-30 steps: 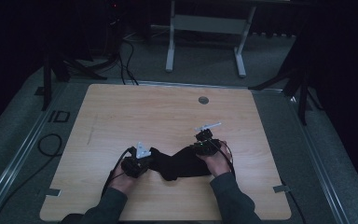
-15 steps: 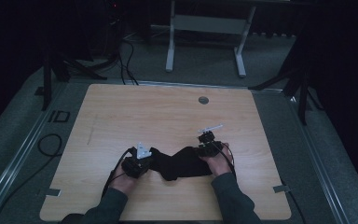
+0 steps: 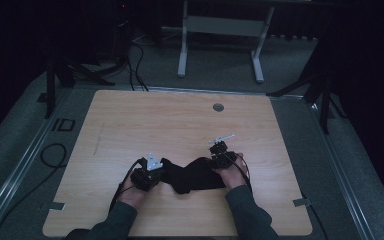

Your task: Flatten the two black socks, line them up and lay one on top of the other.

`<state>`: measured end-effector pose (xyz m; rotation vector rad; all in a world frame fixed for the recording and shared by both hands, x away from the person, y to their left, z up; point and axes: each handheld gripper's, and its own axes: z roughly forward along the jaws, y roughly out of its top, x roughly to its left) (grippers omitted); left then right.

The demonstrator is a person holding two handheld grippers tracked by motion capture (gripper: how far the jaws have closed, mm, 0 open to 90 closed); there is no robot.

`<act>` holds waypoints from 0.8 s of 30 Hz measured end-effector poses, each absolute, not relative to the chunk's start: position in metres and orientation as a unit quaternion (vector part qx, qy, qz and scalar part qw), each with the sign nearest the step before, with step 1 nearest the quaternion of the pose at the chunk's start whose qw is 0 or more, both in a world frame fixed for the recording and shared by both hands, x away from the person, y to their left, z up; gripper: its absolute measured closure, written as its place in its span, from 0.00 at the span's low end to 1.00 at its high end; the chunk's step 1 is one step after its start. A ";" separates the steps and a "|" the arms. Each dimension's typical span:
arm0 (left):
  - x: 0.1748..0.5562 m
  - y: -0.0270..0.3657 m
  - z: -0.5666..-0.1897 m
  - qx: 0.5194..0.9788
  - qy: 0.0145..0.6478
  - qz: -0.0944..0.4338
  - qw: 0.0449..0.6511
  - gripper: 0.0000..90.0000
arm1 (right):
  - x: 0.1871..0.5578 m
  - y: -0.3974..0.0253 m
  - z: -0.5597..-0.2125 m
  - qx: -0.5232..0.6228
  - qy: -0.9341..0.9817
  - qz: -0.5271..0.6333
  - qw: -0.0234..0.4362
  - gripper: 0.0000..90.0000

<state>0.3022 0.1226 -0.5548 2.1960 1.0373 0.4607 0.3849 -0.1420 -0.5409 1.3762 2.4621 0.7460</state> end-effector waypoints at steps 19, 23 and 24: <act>0.302 0.123 -0.555 0.839 0.396 0.175 0.329 1.00 | 0.382 -0.141 -0.536 0.468 0.836 0.270 0.098 0.96; 0.302 0.123 -0.555 0.839 0.396 0.176 0.328 1.00 | 0.376 -0.142 -0.530 0.464 0.834 0.281 0.101 0.96; 0.302 0.122 -0.555 0.839 0.397 0.176 0.329 1.00 | 0.374 -0.143 -0.528 0.463 0.834 0.284 0.101 0.96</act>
